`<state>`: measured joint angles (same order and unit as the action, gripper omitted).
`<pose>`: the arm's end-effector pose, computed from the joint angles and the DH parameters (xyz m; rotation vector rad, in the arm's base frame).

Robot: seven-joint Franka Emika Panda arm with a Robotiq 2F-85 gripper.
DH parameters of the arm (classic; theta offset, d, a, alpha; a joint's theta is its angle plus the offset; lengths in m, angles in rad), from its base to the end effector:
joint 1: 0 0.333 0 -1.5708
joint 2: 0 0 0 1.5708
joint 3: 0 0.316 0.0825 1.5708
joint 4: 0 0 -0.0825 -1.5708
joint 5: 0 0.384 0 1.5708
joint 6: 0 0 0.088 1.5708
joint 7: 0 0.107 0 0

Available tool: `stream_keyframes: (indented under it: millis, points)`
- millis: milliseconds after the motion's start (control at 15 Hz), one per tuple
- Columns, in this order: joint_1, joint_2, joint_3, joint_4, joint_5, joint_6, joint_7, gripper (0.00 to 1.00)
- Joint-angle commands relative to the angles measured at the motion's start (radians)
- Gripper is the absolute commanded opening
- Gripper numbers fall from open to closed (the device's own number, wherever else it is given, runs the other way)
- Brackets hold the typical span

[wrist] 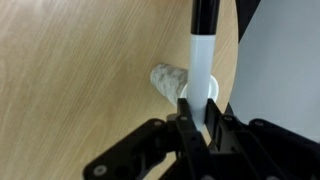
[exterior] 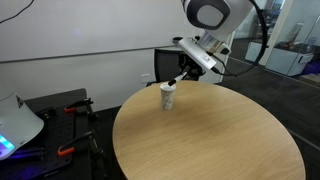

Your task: Pick the marker and put it in the cup

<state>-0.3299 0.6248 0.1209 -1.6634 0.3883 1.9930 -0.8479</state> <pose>0.6414 -0.1199 0.2304 -2.5918 -0.5419 0.0663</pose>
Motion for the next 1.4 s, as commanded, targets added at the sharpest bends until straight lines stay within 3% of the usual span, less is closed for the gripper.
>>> stream_keyframes:
  millis: [0,467,933,1000,1333]
  points:
    - [-0.014,0.042,0.013,0.084,0.053,-0.113,-0.092,0.05]
    - [-0.019,0.070,0.020,0.100,0.168,-0.123,-0.270,0.05]
    - [-0.025,0.076,0.017,0.085,0.322,-0.127,-0.540,0.05]
    - [0.007,0.077,-0.018,0.085,0.298,-0.117,-0.489,0.20]
    - [0.006,0.079,-0.020,0.085,0.316,-0.117,-0.528,0.20]
